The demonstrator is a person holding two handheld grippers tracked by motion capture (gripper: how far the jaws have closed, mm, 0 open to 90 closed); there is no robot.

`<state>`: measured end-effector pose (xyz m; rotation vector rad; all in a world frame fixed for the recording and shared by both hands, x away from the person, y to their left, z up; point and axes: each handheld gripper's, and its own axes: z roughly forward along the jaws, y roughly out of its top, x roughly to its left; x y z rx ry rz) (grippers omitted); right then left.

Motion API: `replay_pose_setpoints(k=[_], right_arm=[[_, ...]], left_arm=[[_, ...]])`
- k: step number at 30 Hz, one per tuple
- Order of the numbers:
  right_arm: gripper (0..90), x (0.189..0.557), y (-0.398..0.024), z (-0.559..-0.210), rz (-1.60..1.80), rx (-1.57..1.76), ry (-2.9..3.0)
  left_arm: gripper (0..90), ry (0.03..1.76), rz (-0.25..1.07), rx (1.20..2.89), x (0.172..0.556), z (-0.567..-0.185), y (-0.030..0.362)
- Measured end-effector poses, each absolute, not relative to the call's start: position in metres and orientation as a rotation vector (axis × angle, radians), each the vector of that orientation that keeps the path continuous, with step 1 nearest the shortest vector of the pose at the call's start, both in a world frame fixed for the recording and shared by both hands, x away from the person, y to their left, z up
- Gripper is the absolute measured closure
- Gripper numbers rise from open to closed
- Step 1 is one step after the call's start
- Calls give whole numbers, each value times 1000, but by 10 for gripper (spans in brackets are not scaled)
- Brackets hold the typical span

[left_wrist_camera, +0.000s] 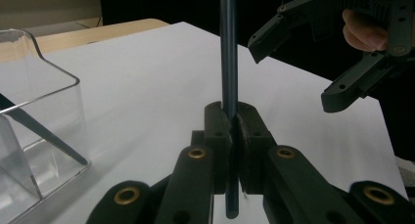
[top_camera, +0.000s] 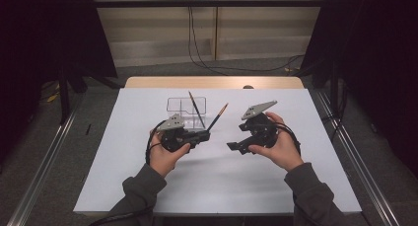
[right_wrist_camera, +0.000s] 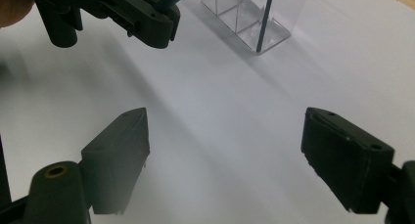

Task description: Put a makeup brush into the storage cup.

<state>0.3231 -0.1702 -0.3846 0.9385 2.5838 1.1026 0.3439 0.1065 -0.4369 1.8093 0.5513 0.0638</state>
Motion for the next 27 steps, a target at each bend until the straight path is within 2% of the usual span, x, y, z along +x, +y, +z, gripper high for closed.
replay_pose_setpoints(k=[27], right_arm=[[211,323,-169,-381,1330,1043,2422]], left_arm=[[852,539,33,1772,341,-440,99]])
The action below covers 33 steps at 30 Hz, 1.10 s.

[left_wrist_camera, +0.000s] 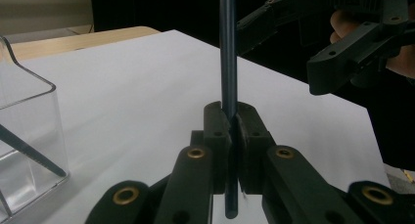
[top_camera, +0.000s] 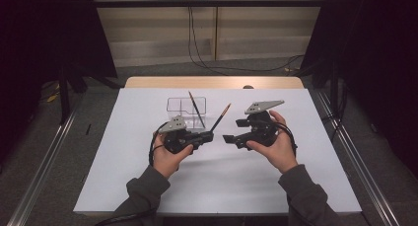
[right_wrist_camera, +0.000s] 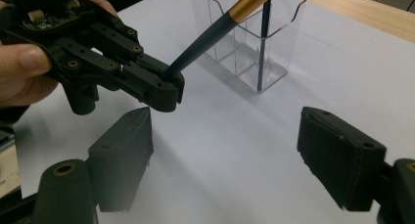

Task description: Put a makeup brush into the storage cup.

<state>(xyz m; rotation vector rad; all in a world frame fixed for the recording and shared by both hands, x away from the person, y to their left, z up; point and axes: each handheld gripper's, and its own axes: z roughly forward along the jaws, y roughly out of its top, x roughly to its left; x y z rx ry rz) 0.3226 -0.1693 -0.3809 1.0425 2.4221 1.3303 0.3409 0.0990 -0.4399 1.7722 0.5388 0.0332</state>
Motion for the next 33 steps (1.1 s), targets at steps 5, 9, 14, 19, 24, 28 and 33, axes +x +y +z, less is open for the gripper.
replay_pose_setpoints(k=[5,9,14,19,24,28,33], right_arm=[[237,322,-169,-379,1381,1063,2367],[267,322,-168,-376,1419,1076,2331],[320,322,-167,-375,1452,1079,2309],[381,321,-166,-374,1478,1082,2276],[444,321,-165,-372,1489,1081,2263],[480,322,-165,-372,1482,1090,2252],[550,322,-163,-371,1484,1088,2256]], left_arm=[[852,536,29,1771,341,-440,98],[852,537,25,1769,340,-440,97],[852,538,25,1762,340,-439,96],[852,534,21,1764,339,-439,95],[852,533,20,1760,339,-440,94],[852,522,19,1770,339,-439,94],[852,520,16,1771,337,-440,91]])
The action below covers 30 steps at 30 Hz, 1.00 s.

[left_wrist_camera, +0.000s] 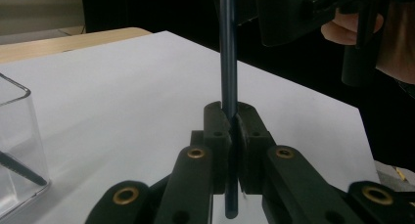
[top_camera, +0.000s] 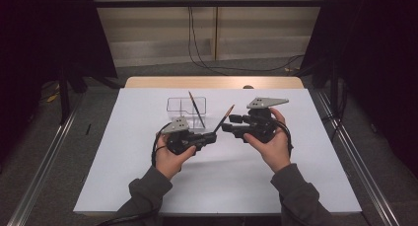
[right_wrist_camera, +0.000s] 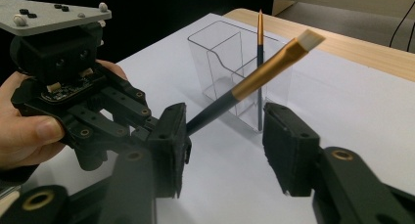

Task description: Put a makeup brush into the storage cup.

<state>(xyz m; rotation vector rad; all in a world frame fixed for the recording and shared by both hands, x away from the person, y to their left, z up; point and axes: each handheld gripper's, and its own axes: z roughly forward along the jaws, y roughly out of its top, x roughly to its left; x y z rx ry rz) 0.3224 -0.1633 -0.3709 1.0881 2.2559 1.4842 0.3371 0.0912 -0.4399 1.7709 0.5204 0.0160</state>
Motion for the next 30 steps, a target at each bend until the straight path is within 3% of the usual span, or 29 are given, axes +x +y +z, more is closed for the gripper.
replay_pose_setpoints(k=[7,12,30], right_arm=[[584,323,-160,-367,1489,1079,2259],[670,323,-161,-366,1506,1095,2227],[763,325,-158,-366,1629,1174,2141]], left_arm=[[852,508,6,1777,336,-440,89],[852,505,-1,1778,335,-440,88],[851,511,-3,1798,335,-437,82]])
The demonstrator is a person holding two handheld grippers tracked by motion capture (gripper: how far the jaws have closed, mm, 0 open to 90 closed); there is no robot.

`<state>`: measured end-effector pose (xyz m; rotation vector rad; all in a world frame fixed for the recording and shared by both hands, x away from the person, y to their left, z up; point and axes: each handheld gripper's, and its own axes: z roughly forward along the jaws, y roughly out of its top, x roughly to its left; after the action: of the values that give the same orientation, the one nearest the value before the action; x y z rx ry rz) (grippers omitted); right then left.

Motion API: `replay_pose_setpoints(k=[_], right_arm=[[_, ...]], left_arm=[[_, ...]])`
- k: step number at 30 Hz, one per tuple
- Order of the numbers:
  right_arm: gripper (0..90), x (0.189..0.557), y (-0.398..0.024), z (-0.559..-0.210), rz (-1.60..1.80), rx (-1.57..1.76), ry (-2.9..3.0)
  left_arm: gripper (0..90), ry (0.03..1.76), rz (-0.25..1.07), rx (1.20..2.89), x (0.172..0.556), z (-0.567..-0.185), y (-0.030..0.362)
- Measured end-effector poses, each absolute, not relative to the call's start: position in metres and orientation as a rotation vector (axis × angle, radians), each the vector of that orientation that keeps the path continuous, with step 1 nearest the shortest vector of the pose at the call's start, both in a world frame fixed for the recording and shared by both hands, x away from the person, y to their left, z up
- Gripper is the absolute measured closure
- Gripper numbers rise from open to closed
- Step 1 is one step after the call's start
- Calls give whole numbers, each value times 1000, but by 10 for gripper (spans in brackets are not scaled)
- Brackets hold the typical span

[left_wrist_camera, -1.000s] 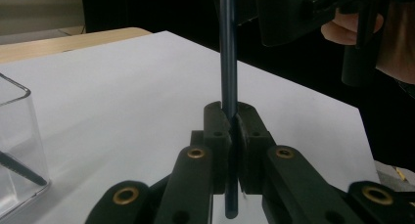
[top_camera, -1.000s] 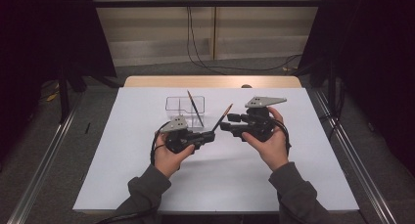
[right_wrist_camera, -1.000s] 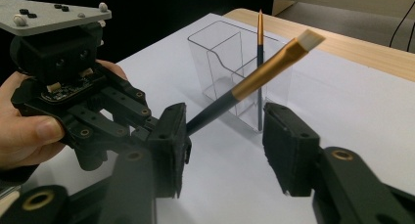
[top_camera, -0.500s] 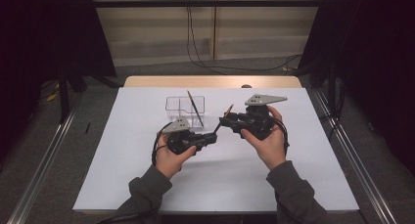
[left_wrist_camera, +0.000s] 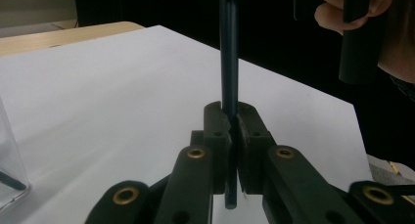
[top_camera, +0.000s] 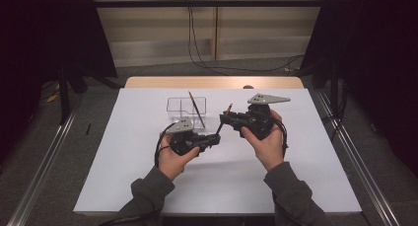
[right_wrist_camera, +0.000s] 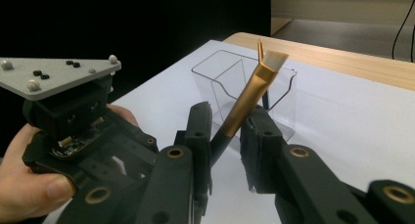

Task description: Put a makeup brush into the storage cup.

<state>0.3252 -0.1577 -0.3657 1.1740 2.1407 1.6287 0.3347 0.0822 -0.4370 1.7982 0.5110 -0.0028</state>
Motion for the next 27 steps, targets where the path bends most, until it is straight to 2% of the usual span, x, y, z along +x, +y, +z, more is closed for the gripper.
replay_pose_setpoints(k=[13,27], right_arm=[[818,323,-154,-366,1698,1180,2107],[838,322,-152,-367,1711,1180,2106]], left_arm=[[841,512,-23,1789,333,-439,74],[840,514,-42,1802,334,-439,69]])
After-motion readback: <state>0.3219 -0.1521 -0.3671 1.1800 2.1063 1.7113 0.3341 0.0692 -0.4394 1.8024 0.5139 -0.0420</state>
